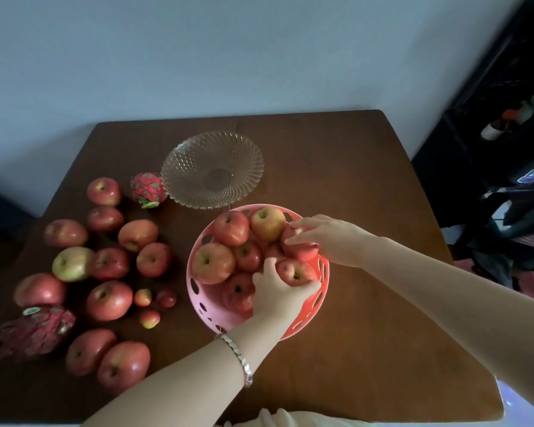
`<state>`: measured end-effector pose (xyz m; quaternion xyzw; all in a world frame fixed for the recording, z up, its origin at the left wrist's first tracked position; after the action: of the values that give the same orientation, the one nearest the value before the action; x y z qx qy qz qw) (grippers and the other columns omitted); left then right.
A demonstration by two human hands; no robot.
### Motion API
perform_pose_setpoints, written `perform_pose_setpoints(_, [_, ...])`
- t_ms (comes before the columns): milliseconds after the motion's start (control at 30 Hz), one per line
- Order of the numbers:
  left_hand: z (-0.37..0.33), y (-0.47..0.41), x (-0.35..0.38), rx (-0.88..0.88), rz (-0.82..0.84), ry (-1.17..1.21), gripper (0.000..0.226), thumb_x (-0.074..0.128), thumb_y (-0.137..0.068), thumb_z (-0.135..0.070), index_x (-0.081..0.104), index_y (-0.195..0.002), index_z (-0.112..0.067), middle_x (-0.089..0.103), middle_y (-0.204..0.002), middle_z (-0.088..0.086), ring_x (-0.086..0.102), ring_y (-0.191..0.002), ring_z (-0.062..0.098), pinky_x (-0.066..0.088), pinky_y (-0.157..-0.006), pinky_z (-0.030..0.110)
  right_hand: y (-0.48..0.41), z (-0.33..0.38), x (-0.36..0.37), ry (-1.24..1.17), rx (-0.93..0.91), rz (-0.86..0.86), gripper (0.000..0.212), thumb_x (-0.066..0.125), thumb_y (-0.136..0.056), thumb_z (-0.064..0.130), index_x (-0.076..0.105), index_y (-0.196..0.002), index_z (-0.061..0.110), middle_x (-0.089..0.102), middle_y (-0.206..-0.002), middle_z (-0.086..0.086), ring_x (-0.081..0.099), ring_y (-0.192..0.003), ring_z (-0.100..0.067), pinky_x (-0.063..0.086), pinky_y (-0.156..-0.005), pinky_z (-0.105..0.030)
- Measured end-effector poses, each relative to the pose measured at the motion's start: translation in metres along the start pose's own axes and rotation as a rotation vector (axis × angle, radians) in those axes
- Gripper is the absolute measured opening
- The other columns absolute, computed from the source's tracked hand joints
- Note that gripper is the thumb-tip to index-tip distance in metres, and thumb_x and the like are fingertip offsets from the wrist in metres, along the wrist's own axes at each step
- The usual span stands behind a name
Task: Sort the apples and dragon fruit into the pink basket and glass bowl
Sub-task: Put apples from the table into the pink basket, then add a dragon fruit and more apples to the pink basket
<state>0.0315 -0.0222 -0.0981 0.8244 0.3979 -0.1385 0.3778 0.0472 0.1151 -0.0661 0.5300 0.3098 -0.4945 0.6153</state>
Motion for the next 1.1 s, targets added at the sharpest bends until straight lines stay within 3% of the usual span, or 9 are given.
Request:
perform_pose_setpoints(167, [-0.018,0.009,0.013,0.121,-0.016,-0.452,0.074,0.06,-0.075,-0.061,0.033,-0.125,-0.013,0.042,-0.123,0.008,0.057,-0.109,0.029,0.046,-0.08,0.033,0.002,0.002,-0.001,-0.01,0.001,-0.014,0.066,0.043,-0.087,-0.004,0.043,-0.133,0.043,0.027,-0.151,0.013,0.03,-0.131,-0.015,0.048,-0.093,-0.034])
perform_pose_setpoints(267, [-0.013,0.004,0.017,0.043,0.096,-0.325,0.073,0.06,-0.08,-0.05,0.026,-0.131,-0.011,0.034,-0.132,0.009,0.047,-0.121,0.029,0.042,-0.092,0.034,0.003,0.002,-0.001,-0.021,0.002,-0.022,0.066,0.043,-0.088,-0.004,0.043,-0.133,0.044,0.027,-0.15,0.014,0.03,-0.131,-0.015,0.048,-0.093,-0.033])
perform_pose_setpoints(333, [-0.009,0.002,0.014,0.01,0.136,-0.244,0.073,0.061,-0.079,-0.046,0.027,-0.135,-0.013,0.034,-0.134,0.008,0.043,-0.124,0.028,0.039,-0.093,0.032,0.003,0.001,0.0,-0.027,0.006,-0.023,0.067,0.044,-0.087,-0.004,0.043,-0.132,0.046,0.027,-0.15,0.015,0.03,-0.13,-0.014,0.048,-0.092,-0.031])
perform_pose_setpoints(633, [-0.016,0.011,0.017,0.117,0.05,-0.376,0.077,0.059,-0.08,-0.058,0.029,-0.132,-0.009,0.038,-0.133,0.007,0.05,-0.119,0.024,0.045,-0.091,0.031,0.0,0.007,-0.001,-0.093,0.027,0.019,0.074,0.042,-0.081,-0.012,0.045,-0.133,0.042,0.024,-0.152,0.013,0.025,-0.136,-0.016,0.047,-0.095,-0.032])
perform_pose_setpoints(700, [-0.025,0.017,0.015,0.237,0.054,-0.568,0.071,0.051,-0.087,-0.055,0.027,-0.138,-0.011,0.036,-0.133,0.009,0.047,-0.121,0.025,0.046,-0.09,0.033,0.001,0.013,-0.006,-0.083,0.03,0.031,0.071,0.042,-0.082,-0.01,0.046,-0.132,0.039,0.024,-0.153,0.012,0.022,-0.139,-0.017,0.042,-0.102,-0.033])
perform_pose_setpoints(767, [-0.031,0.022,0.0,0.351,0.007,-0.606,0.062,0.046,-0.09,-0.053,0.029,-0.139,-0.017,0.04,-0.13,0.006,0.052,-0.116,0.025,0.049,-0.087,0.037,0.003,0.021,-0.013,-0.049,0.029,0.008,0.06,0.043,-0.084,-0.005,0.05,-0.13,0.034,0.029,-0.151,0.009,0.023,-0.139,-0.017,0.034,-0.107,-0.033])
perform_pose_setpoints(900, [-0.027,0.022,-0.07,0.543,-0.199,-0.548,0.024,0.044,-0.093,-0.036,0.059,-0.103,-0.021,0.058,-0.106,-0.003,0.061,-0.093,0.018,0.049,-0.073,0.032,0.002,0.051,-0.031,-0.179,0.034,-0.163,0.041,0.046,-0.086,0.003,0.063,-0.116,0.025,0.052,-0.132,0.003,0.042,-0.125,-0.019,0.038,-0.102,-0.034])
perform_pose_setpoints(1000, [0.01,0.002,-0.135,0.456,-0.304,-0.557,0.018,0.048,-0.091,-0.029,0.06,-0.099,-0.018,0.058,-0.103,-0.001,0.059,-0.095,0.02,0.047,-0.072,0.035,0.0,0.087,-0.04,-0.361,0.015,-0.259,0.035,0.049,-0.084,0.003,0.068,-0.106,0.023,0.064,-0.113,0.002,0.056,-0.106,-0.018,0.045,-0.092,-0.036])
perform_pose_setpoints(1100, [0.069,-0.031,-0.182,0.207,-0.269,-0.704,0.041,0.054,-0.088,-0.028,0.046,-0.127,-0.017,0.046,-0.13,0.005,0.049,-0.117,0.026,0.046,-0.089,0.039,-0.01,0.127,-0.043,-0.482,-0.008,-0.296,0.028,0.054,-0.084,0.005,0.07,-0.101,0.021,0.067,-0.099,0.008,0.06,-0.091,-0.009,0.045,-0.084,-0.024])
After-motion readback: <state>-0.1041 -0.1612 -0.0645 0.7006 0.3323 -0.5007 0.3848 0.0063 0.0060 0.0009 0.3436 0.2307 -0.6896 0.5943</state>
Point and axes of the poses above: each hand's wrist, its own y-axis away from the middle knuckle, its own x-axis out of the palm, z = x × y, the point moved 7 cm from there along -y, towards the middle knuckle
